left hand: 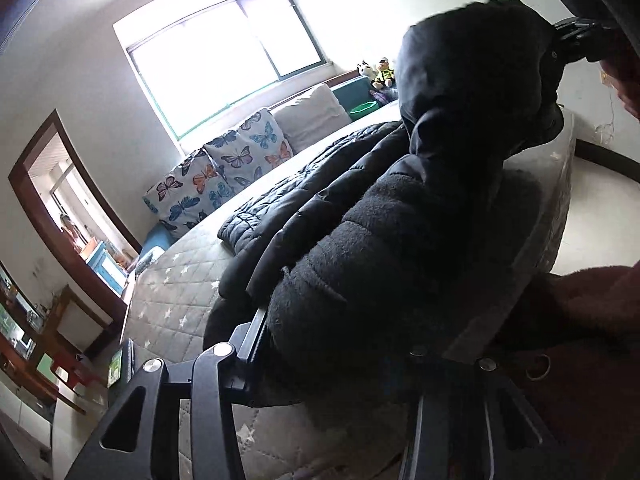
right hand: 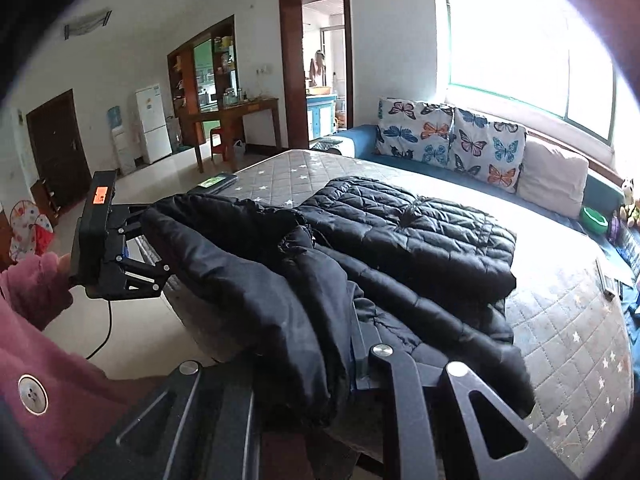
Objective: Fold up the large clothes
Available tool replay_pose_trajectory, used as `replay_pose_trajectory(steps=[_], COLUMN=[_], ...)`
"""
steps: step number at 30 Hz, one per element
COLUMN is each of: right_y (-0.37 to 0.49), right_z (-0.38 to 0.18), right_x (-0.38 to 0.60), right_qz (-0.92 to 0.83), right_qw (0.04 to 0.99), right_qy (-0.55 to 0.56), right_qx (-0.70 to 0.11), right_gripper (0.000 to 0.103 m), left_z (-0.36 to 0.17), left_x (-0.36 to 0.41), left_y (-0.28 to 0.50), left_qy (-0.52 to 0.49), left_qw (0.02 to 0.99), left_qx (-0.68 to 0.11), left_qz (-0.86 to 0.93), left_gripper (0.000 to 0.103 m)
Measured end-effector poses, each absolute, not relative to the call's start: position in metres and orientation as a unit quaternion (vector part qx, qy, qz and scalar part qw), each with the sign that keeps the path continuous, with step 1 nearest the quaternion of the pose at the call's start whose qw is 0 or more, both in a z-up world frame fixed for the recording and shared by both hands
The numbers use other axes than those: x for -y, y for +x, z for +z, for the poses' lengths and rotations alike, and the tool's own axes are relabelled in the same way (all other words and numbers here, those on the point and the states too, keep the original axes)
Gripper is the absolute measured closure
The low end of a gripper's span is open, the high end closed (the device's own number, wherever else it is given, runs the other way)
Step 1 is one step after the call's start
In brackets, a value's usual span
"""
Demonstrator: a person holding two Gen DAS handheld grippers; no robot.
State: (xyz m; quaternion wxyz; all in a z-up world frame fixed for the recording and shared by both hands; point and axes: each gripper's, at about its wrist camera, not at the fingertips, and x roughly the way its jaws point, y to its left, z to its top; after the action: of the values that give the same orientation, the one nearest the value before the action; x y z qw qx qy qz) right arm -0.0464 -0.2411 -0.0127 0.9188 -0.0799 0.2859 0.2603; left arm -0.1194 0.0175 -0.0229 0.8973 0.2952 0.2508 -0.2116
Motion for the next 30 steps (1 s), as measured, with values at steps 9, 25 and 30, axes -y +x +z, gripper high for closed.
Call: replay_pose_trajectory(steps=[9,25,30], right_y=[0.033,0.269,0.323], right_z=[0.024,0.015,-0.020], right_x=[0.251,0.279,0.290], right_qz=[0.262,0.210,0.180], right_qw=[0.925,0.917,0.910], right_qy=[-0.037,0.049,0.075], right_qx=[-0.271,-0.335,-0.366], right_gripper=[0.085,0.085,0.085], left_z=[0.030,0.065,0.039], left_x=[-0.004,0.044,0.061], left_y=[-0.070,0.148,0.202], left_qy=[0.270,0.231,0.225], left_qw=[0.912,0.901,0.882], left_qx=[-0.242,-0.335,-0.382], left_qz=[-0.191,-0.152,-0.158], left_gripper=[0.058,0.063,0.063])
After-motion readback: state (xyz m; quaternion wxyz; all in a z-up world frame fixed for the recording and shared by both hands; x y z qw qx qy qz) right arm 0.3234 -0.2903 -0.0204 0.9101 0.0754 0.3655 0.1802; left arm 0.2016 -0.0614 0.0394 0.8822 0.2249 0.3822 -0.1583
